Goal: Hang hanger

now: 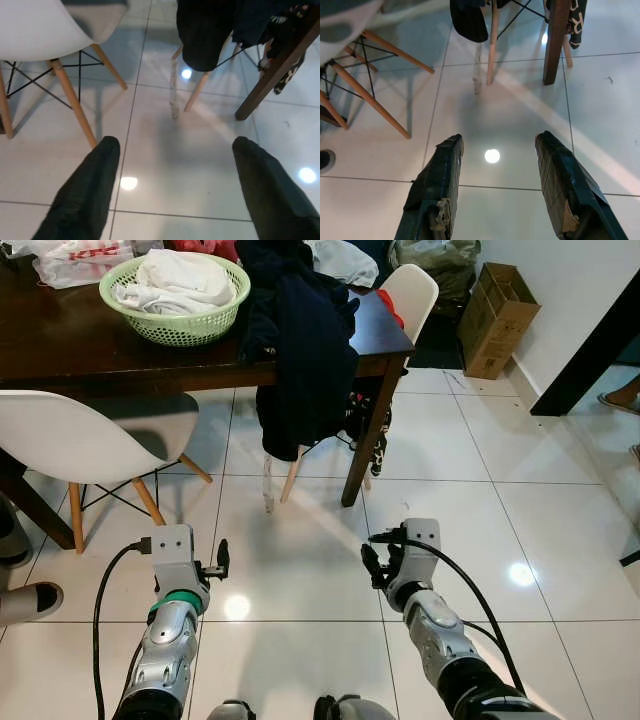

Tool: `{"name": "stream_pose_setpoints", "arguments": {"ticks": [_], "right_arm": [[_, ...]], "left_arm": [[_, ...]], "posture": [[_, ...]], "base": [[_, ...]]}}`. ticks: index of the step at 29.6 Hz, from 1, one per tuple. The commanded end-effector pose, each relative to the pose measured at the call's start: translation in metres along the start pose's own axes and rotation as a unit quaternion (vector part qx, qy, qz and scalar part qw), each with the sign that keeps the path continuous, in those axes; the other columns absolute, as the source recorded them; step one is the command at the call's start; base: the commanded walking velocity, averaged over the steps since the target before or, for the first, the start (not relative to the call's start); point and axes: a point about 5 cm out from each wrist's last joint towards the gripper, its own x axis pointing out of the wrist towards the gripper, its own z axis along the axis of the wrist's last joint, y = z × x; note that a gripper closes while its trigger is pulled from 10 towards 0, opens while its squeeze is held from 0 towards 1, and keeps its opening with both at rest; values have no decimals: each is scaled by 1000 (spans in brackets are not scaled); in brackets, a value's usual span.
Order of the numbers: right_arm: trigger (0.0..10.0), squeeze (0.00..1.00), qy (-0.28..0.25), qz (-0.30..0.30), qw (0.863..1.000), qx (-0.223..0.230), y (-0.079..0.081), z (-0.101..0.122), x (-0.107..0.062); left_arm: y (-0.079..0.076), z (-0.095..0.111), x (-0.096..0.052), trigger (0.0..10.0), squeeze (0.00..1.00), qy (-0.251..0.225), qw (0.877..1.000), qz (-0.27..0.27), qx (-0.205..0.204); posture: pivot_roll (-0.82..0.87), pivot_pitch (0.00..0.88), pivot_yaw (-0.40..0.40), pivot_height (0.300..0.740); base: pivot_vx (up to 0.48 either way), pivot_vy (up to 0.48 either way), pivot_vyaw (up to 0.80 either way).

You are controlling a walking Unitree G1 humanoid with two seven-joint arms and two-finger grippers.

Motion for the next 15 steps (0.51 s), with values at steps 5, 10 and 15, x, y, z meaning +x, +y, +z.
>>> {"name": "stream_pose_setpoints", "arguments": {"ticks": [5, 10, 15], "right_arm": [[0, 0, -6, -4, 1000, 9, -3, -2, -3], [0, 0, -11, -3, 1000, 10, -4, -3, -5], [0, 0, -14, -1, 1000, 13, -3, -3, -5]], "left_arm": [[0, -5, -4, 0, 0, 6, 1000, -1, -10], [-1, -6, -4, 0, 0, 7, 1000, -4, -12], [-1, -6, -5, 0, 0, 6, 1000, -5, -15]], "posture": [[23, 75, -32, 740], [23, 79, -30, 740], [24, 80, -30, 740]], "base": [[0, 0, 0], [0, 0, 0], [0, 0, 0]]}}
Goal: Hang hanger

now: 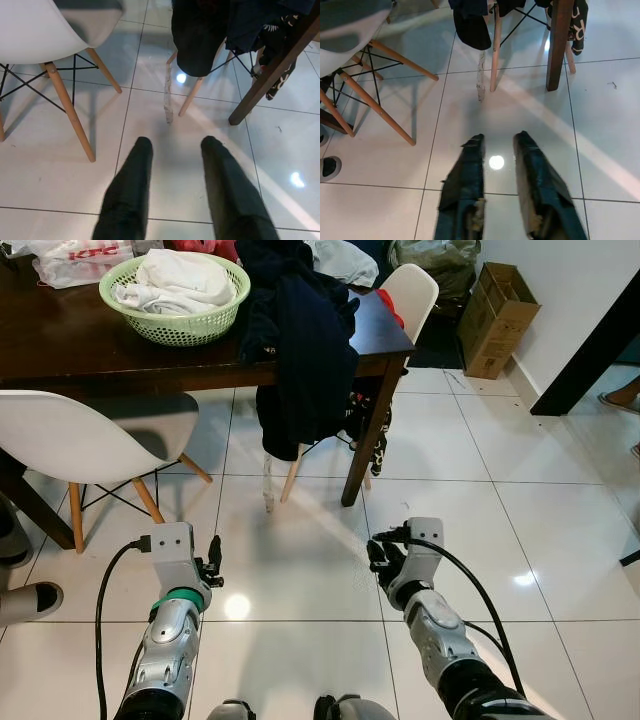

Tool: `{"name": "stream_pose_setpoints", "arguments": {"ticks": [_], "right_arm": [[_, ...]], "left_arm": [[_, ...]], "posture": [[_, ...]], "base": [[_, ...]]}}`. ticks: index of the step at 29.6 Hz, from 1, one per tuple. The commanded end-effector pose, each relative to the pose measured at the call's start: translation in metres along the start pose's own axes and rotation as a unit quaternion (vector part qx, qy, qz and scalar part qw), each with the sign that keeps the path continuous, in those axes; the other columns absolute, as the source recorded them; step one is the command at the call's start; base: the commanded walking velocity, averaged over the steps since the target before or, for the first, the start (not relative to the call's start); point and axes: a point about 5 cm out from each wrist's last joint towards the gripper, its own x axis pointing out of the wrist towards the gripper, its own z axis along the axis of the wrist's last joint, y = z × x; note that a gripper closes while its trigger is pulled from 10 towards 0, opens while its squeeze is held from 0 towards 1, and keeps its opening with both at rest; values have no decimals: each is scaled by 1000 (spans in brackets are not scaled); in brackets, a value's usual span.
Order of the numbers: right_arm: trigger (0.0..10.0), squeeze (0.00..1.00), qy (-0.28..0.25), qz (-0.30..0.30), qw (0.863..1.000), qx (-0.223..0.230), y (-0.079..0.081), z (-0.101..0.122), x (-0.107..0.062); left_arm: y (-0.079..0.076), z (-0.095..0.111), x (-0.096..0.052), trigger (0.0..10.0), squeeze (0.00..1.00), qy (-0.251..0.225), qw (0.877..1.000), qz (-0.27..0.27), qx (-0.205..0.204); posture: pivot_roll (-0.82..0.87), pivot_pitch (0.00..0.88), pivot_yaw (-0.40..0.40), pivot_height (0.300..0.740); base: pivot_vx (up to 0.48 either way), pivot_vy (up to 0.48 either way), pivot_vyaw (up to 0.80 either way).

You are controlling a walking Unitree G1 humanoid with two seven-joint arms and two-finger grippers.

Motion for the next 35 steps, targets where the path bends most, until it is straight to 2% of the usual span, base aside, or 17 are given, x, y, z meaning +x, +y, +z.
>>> {"name": "stream_pose_setpoints", "arguments": {"ticks": [1, 2, 3, 4, 5, 6, 10, 11, 31, 34, 35], "right_arm": [[863, 0, -4, -4, 1000, 9, -2, -4, -4], [863, 0, -4, -4, 1000, 9, -2, -4, -4], [3294, 0, -6, -4, 1000, 8, -2, -4, -4], [5255, 0, -7, -3, 1000, 8, -2, -3, -4], [5255, 0, -8, -3, 1000, 7, -2, -3, -4], [10000, 0, -9, -3, 1000, 8, -2, -3, -4], [10000, 0, -10, -1, 1000, 13, -2, -3, -4], [10000, 1000, -12, 2, 1000, 18, -2, -3, -4], [10000, 1000, -20, 9, 999, 23, -2, 0, -4], [10000, 1000, -1, -15, 1000, 1, -6, -2, -3], [10000, 694, 5, -23, 1000, -4, -7, -3, -3]], "left_arm": [[1, -7, -5, 2000, 0, 12, 1000, 5, -1], [1, -7, -5, 2000, 0, 12, 1000, 5, -1], [2, -8, -5, 7686, 0, 13, 1000, 7, 1], [2, -8, -5, 9725, 0, 13, 1000, 8, 1], [2, -8, -5, 9725, 0, 13, 1000, 8, 1], [2, -7, -5, 10000, 0, 12, 1000, 7, -2], [1, -7, -5, 10000, 0, 9, 1000, 3, -5], [1, -6, -5, 10000, 1000, 7, 1000, 0, -7], [0, -6, -5, 10000, 1000, 5, 1000, -6, -3], [2, -8, -5, 10000, 1000, 15, 1000, 10, 18], [2, -9, -4, 10000, 1000, 19, 999, 14, 24]], "posture": [[24, 80, -29, 740], [24, 80, -29, 740], [24, 80, -29, 740], [24, 81, -29, 740], [24, 82, -29, 740], [24, 82, -29, 740], [24, 81, -29, 740], [23, 82, -30, 740], [23, 68, -32, 740], [23, 63, -34, 740], [23, 63, -34, 740]], "base": [[0, 0, 0], [0, 0, 0], [0, 0, 0], [0, 0, 0], [0, 0, 0], [0, 0, 0], [0, 0, 0], [0, 0, 0], [0, 0, 0], [0, 0, 0], [0, 0, 0]]}}
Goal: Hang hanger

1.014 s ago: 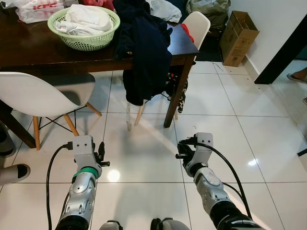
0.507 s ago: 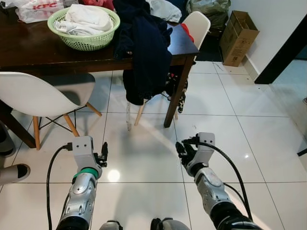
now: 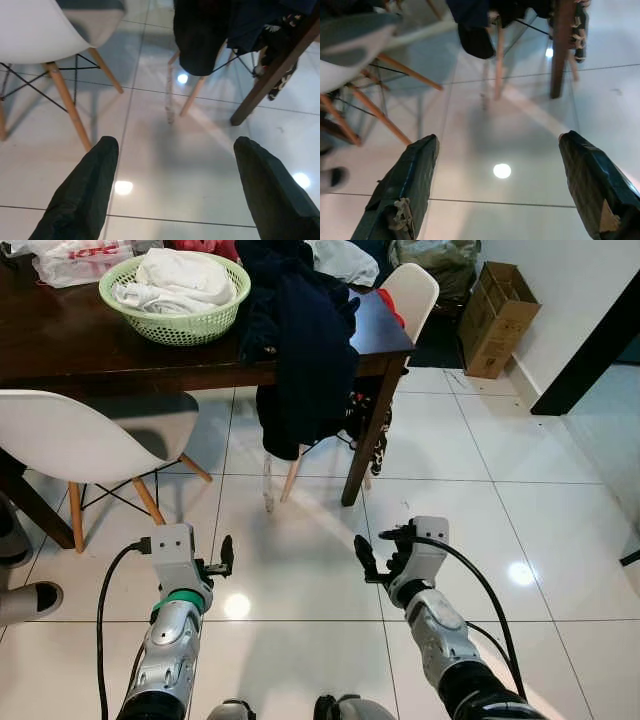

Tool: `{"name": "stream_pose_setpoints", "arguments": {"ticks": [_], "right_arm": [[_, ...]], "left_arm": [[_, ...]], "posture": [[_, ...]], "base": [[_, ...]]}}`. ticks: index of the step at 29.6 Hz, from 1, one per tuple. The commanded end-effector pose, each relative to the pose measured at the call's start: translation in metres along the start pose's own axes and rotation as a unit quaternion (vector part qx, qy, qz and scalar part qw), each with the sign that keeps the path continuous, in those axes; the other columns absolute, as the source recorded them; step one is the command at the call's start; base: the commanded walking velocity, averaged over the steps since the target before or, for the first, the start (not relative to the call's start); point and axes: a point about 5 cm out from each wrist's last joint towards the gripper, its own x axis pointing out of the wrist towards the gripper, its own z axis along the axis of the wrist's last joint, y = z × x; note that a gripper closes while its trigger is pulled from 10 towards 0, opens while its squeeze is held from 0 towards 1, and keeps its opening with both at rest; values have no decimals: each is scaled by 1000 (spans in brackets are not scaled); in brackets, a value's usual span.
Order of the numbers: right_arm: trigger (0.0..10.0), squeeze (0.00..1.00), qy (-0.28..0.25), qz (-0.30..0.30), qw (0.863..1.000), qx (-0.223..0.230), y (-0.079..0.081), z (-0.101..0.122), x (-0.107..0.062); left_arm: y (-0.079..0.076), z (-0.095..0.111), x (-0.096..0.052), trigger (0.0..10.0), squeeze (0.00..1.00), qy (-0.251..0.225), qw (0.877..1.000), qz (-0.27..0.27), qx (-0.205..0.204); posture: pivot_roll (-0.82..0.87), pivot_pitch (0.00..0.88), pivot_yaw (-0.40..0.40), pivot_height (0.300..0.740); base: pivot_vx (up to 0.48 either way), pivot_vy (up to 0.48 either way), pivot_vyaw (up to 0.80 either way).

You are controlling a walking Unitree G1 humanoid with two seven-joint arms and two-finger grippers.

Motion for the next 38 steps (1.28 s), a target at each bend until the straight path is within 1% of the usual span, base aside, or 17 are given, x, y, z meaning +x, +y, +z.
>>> {"name": "stream_pose_setpoints", "arguments": {"ticks": [1, 2, 3, 5, 7, 8, 9, 11, 14, 15, 16, 17, 20, 23, 26, 31, 38], "right_arm": [[10000, 78, 25, -17, 999, -14, -5, -7, -2], [10000, 78, 25, -17, 999, -14, -5, -7, -2], [10000, 0, 27, -19, 999, -21, -5, -7, -2], [10000, 0, 27, -20, 999, -27, -5, -6, -1], [10000, 0, 24, -20, 999, -33, -5, -4, 0], [10000, 0, 18, -20, 999, -32, -4, -1, 1], [10000, 0, 18, -20, 999, -32, -4, -1, 1], [10000, 0, 2, -13, 999, -50, -3, 8, 5], [10000, 0, -4, -11, 998, -54, -3, 11, 6], [10000, 0, -9, -10, 999, -42, -4, 15, 7], [10000, 0, -9, -10, 999, -42, -4, 15, 7], [10000, 0, -23, -13, 999, -19, -6, 22, 10], [10000, 0, -27, -13, 999, -15, -6, 24, 10], [10000, 0, -53, -9, 998, -15, -5, 35, 13], [10000, 0, -59, -8, 998, -17, -5, 39, 14], [10000, 0, -58, -8, 998, -19, -4, 37, 14], [10000, 0, -53, -9, 998, -16, -5, 34, 12]], "left_arm": [[2, -10, -3, 10000, 749, 24, 1000, 7, 14], [2, -10, -3, 10000, 749, 24, 1000, 7, 14], [2, -10, -3, 10000, 0, 27, 999, 8, 16], [2, -11, -3, 10000, 0, 29, 999, 9, 17], [4, -12, -3, 10000, 0, 31, 999, 16, 25], [5, -10, -3, 10000, 0, 27, 999, 21, 37], [5, -10, -3, 10000, 0, 27, 999, 21, 37], [11, -4, 0, 10000, 0, 14, 997, 34, 60], [13, 1, 1, 10000, 0, 3, 997, 38, 64], [14, 7, 3, 10000, 0, -9, 997, 39, 65], [14, 7, 3, 10000, 0, -9, 997, 39, 65], [13, 20, 5, 10000, 0, -36, 997, 33, 63], [12, 23, 5, 10000, 0, -45, 997, 30, 63], [4, 38, 7, 10000, 0, -73, 995, 7, 61], [1, 44, 8, 10000, 0, -82, 995, -1, 59], [-5, 47, 10, 10000, 0, -85, 995, -8, 61], [-7, 48, 9, 10000, 0, -82, 995, -15, 63]], "posture": [[23, 61, -35, 740], [23, 61, -35, 740], [24, 61, -36, 740], [24, 61, -36, 740], [28, 59, -37, 740], [28, 60, -37, 740], [28, 60, -37, 740], [28, 63, -36, 740], [29, 66, -36, 740], [33, 68, -37, 740], [33, 68, -37, 740], [33, 71, -38, 740], [33, 71, -38, 740], [30, 75, -36, 740], [29, 77, -35, 740], [28, 76, -34, 740], [28, 77, -33, 740]], "base": [[0, 0, 0], [0, 0, 0], [0, 0, 0], [0, 0, 0], [0, 0, 0], [0, 0, 0], [0, 0, 0], [0, 0, 0], [0, 0, 0], [0, 0, 0], [0, 0, 0], [0, 0, 0], [0, 0, 0], [0, 0, 0], [0, 0, 0], [0, 0, 0], [0, 0, 0]]}}
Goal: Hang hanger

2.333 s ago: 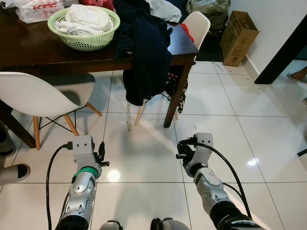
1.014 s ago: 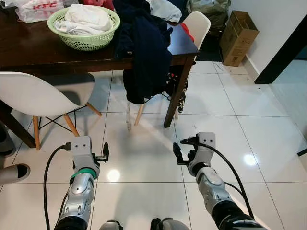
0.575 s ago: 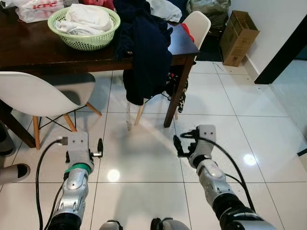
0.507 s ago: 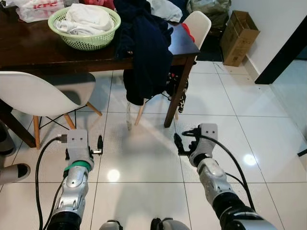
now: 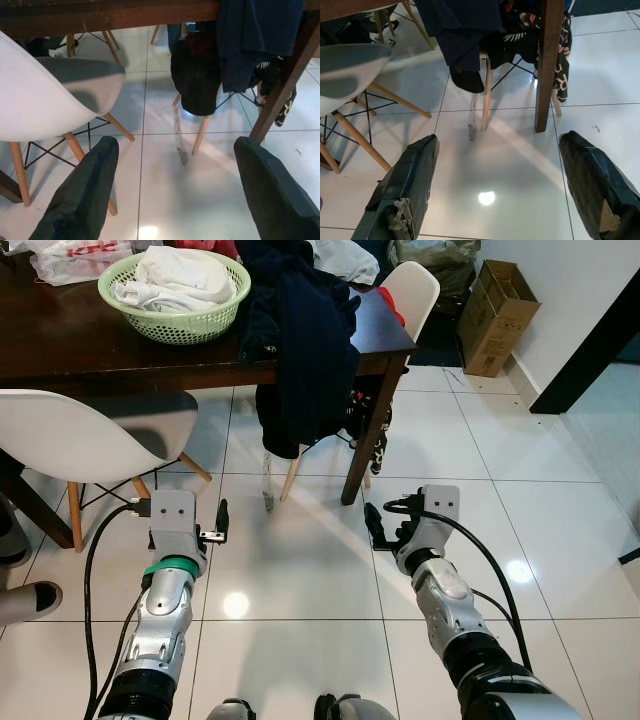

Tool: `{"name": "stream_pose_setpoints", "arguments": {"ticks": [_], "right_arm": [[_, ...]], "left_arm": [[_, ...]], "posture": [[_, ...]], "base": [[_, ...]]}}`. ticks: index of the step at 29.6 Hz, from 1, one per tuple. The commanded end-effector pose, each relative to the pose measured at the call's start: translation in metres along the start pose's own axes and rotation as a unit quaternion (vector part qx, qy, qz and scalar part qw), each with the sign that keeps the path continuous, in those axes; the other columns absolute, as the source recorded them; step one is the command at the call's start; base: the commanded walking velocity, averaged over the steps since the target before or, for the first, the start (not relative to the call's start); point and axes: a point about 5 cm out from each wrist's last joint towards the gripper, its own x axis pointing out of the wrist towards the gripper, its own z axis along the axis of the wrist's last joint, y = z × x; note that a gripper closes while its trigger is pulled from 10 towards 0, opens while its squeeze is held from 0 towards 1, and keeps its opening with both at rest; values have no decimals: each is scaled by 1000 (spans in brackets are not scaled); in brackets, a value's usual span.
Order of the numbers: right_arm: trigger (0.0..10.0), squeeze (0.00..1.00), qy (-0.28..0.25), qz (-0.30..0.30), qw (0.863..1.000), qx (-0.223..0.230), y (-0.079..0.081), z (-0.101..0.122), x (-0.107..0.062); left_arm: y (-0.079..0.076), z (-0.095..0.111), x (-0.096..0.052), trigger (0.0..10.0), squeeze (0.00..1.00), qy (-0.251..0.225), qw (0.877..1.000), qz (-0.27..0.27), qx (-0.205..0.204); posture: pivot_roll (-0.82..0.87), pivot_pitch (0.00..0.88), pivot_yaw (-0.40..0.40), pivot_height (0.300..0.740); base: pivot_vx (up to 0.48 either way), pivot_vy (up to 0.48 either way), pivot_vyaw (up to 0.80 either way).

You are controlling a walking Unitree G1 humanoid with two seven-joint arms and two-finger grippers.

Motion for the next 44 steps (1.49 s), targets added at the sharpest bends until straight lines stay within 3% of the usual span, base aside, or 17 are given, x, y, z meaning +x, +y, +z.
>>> {"name": "stream_pose_setpoints", "arguments": {"ticks": [1, 36, 44], "right_arm": [[10000, 0, 9, -9, 1000, 6, -4, -7, -5], [10000, 0, 20, -10, 1000, 10, -2, -12, -7], [10000, 0, 11, -11, 1000, 19, -2, -7, -4]], "left_arm": [[-3, -2, -3, 10000, 0, 8, 1000, -8, -3], [-2, -2, -8, 10000, 0, 18, 1000, -17, -8], [1, 8, -4, 10000, 0, 2, 1000, -12, -8]], "posture": [[28, 77, -33, 740], [40, 90, -36, 740], [43, 86, -37, 740]], "base": [[0, 0, 0], [291, 0, 0], [313, 0, 0]]}}
